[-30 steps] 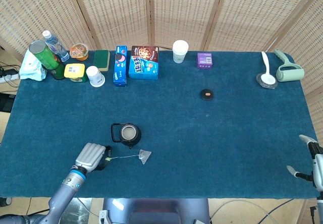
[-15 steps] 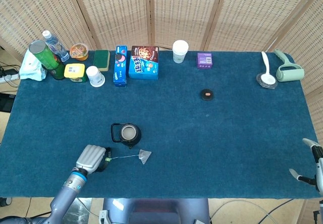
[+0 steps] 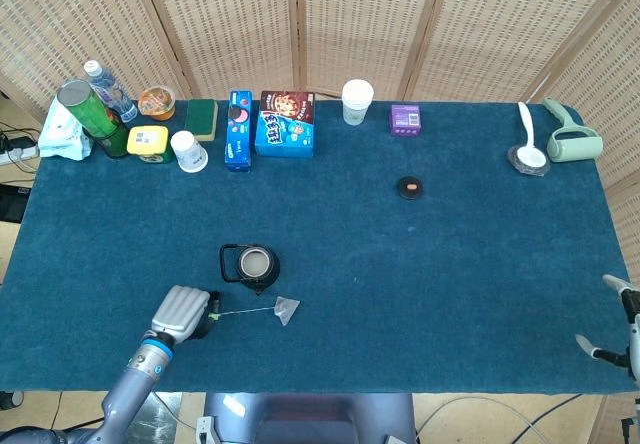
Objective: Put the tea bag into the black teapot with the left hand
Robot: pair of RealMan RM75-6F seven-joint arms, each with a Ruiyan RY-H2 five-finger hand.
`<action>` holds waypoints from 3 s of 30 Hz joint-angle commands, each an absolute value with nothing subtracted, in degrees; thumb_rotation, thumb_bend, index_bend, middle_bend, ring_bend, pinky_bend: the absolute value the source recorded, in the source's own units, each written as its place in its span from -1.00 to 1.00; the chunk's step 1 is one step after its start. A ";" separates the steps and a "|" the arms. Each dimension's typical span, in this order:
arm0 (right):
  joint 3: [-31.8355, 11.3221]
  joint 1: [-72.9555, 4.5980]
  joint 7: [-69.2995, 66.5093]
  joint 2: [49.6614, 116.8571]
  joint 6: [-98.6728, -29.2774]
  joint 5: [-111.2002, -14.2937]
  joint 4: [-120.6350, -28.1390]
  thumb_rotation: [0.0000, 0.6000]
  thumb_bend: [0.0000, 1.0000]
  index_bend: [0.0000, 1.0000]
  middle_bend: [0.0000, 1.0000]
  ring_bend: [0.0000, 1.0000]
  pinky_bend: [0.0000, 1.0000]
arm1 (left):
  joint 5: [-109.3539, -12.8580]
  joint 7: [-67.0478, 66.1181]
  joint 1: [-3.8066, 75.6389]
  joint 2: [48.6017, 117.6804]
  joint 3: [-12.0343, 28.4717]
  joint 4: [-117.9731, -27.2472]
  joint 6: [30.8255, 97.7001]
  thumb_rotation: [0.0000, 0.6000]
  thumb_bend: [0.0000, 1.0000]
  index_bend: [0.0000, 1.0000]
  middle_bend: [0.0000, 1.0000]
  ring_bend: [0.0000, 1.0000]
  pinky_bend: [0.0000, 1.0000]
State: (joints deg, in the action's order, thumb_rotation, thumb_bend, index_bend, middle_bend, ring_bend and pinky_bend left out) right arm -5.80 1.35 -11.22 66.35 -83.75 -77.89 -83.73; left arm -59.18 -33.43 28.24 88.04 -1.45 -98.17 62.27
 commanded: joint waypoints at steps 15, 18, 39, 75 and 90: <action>-5.84 1.56 -11.72 66.59 -83.62 -77.97 -83.13 1.00 -0.82 -0.65 -0.57 -0.37 -0.54 | -59.58 -33.63 28.06 88.69 -1.75 -97.92 62.95 1.00 -0.16 -0.04 1.00 1.00 1.00; -5.82 1.60 -11.95 66.68 -83.57 -78.01 -82.89 1.00 -0.82 -0.65 -0.57 -0.37 -0.54 | -59.63 -33.86 28.02 88.77 -1.80 -97.85 63.14 1.00 -0.17 -0.04 1.00 1.00 1.00; -6.06 1.86 -12.05 66.55 -83.47 -77.62 -83.12 1.00 -0.81 -0.65 -0.57 -0.37 -0.54 | -59.31 -33.76 28.09 88.92 -1.82 -97.84 62.82 1.00 0.03 0.14 1.00 1.00 1.00; -5.39 1.24 -15.52 67.89 -82.57 -79.67 -81.13 1.00 -0.82 -0.65 -0.57 -0.37 -0.53 | -68.70 -14.24 31.88 76.38 7.73 -110.89 61.21 1.00 0.15 0.54 1.00 1.00 1.00; -5.24 1.48 -17.62 68.90 -82.09 -79.30 -78.83 1.00 -0.82 -0.65 -0.57 -0.37 -0.52 | -69.94 -0.81 34.03 73.95 12.15 -112.75 57.99 1.00 0.15 0.55 1.00 1.00 1.00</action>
